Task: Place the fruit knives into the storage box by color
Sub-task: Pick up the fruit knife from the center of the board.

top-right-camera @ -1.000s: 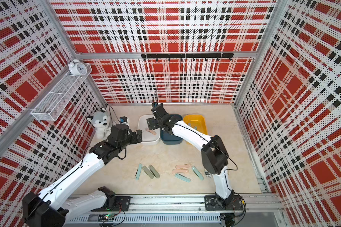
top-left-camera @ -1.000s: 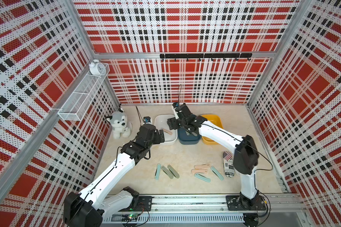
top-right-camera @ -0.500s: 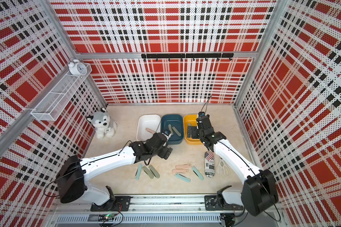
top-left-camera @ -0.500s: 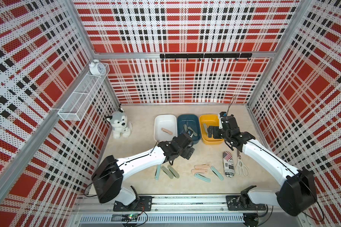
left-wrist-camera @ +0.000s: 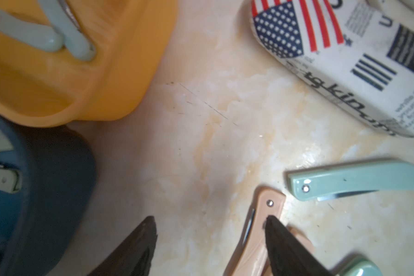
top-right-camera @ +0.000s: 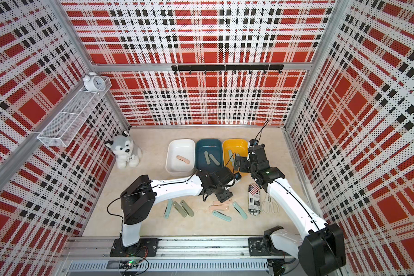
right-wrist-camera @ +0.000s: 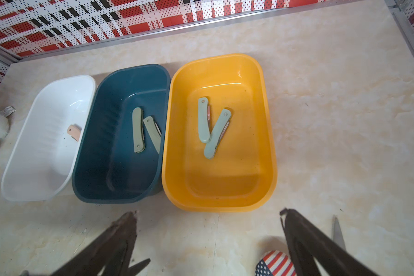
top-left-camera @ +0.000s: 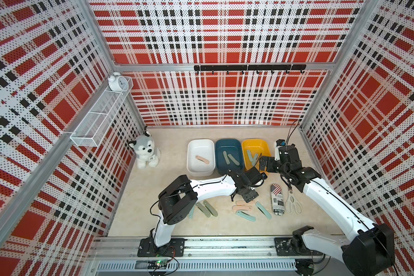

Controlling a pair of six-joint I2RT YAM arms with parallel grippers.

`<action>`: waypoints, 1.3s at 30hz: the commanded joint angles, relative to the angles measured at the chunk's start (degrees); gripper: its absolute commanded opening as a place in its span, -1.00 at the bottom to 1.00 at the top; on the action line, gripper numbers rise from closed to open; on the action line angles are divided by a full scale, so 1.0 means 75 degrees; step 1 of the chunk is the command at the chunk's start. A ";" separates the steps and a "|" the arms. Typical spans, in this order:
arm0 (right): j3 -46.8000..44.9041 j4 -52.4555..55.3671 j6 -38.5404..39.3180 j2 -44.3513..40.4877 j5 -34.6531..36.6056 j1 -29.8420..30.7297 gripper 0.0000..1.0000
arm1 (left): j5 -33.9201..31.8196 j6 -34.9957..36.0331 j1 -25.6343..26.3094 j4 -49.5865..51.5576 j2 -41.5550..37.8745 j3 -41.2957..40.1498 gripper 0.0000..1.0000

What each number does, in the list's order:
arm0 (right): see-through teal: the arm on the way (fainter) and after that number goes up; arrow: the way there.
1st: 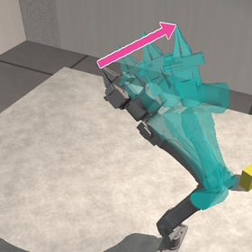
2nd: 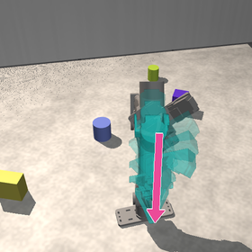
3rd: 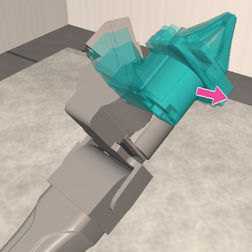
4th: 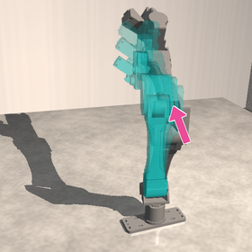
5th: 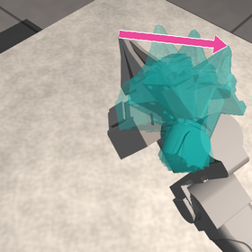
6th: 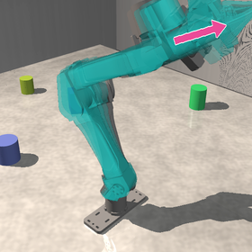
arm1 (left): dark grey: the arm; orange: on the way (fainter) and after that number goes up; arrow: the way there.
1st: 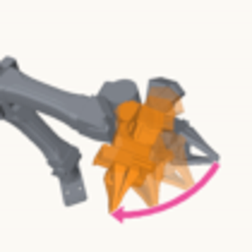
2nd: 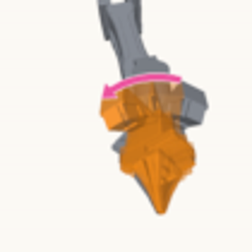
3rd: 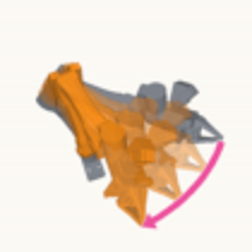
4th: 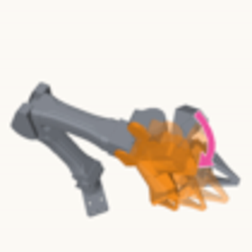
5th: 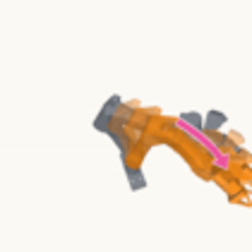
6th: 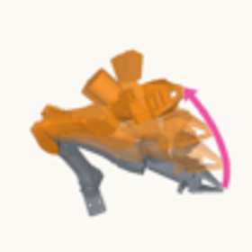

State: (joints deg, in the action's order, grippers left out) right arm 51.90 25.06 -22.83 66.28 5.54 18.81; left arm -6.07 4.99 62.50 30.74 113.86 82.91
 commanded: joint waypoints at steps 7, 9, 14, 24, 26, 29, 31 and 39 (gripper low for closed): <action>0.0053 0.0057 0.0202 -0.0163 -0.0064 -0.0375 1.00 | 0.0557 0.0317 0.0128 0.0790 0.0186 -0.0032 0.37; -0.0062 -0.0081 0.0183 -0.0179 -0.0251 -0.0606 1.00 | 0.0493 0.0330 0.0128 0.0783 0.0236 -0.0092 0.37; -0.0167 -0.0180 0.0138 -0.0189 -0.0575 -0.0914 1.00 | 0.0433 0.0319 0.0116 0.0832 0.0500 0.0066 0.36; -0.0214 -0.0147 0.0164 -0.0210 -0.0563 -0.0949 1.00 | 0.0525 0.0278 0.0088 0.0914 0.0744 0.0019 0.25; -0.0237 -0.0157 0.0163 -0.0201 -0.0575 -0.0949 1.00 | 0.0584 0.0257 0.0043 0.0946 0.0758 -0.0004 0.10; -0.0234 -0.0157 0.0161 -0.0210 -0.0554 -0.0952 1.00 | 0.0736 0.0213 -0.0056 0.0959 0.0747 -0.0094 -0.11; -0.0240 -0.0154 0.0161 -0.0220 -0.0545 -0.0951 0.99 | 0.0773 0.0190 -0.0133 0.0964 0.0740 -0.0172 -0.26; -0.0189 -0.0084 0.0208 -0.0256 -0.0458 -0.0952 0.99 | 0.0886 0.0055 -0.0399 0.1022 0.0634 -0.0252 -0.58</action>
State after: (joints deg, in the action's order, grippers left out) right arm 50.72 24.82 -21.89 65.67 1.54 11.97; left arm 0.08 6.07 60.47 36.49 118.32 82.61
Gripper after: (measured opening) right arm 0.998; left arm 0.244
